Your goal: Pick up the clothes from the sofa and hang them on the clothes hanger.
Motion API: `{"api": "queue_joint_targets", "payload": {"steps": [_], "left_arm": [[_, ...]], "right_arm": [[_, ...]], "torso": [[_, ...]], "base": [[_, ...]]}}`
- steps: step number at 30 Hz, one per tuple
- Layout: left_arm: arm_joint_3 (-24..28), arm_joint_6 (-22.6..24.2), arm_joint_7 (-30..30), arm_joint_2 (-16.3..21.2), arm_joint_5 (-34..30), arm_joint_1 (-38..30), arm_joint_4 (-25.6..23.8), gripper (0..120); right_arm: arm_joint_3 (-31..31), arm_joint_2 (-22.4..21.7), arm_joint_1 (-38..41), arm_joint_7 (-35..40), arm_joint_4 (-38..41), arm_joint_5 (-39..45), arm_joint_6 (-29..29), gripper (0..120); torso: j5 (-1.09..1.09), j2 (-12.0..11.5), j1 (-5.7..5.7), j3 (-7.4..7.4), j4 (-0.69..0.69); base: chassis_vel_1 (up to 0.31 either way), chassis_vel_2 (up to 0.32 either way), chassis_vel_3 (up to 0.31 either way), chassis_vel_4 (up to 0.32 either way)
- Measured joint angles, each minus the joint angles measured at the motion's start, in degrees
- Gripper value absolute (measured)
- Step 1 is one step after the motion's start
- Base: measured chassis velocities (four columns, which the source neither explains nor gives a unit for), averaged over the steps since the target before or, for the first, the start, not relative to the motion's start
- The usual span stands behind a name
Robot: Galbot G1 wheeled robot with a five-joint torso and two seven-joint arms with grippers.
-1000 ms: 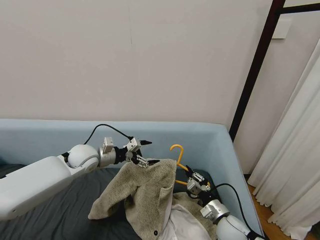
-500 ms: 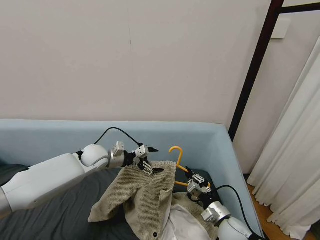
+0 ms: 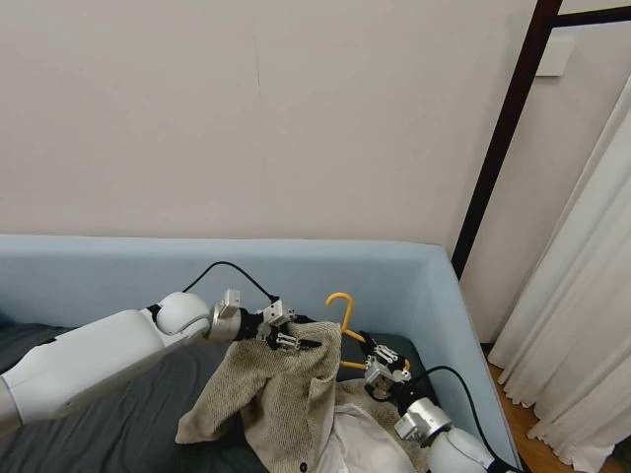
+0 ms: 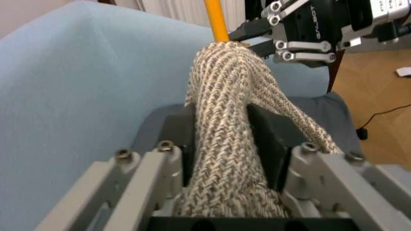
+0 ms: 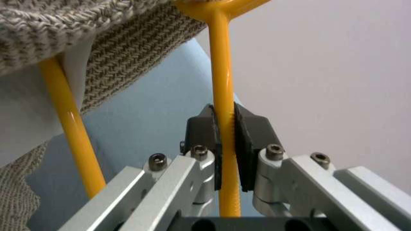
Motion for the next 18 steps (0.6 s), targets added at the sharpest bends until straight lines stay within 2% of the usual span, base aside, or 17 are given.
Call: {"api": "queue_joint_targets", "payload": {"steps": [4,18], "left_arm": [[-0.1,-0.2,0.2,0.3,0.1,0.5,-0.2,13],[-2.6,-1.0,0.5,1.5,2.8,3.4,-0.7,10]], "right_arm": [[-0.1,0.1,0.1,0.0,-0.1,-0.2,0.4,6],[-0.2,0.3,-0.4,-0.6,0.5,0.1,0.6,6]], "torso": [[0.00,0.0,0.00,0.00,0.00],[0.00,0.0,0.00,0.00,0.01]], "base": [[0.000,0.000,0.000,0.000],[0.000,0.000,0.000,0.000]]}}
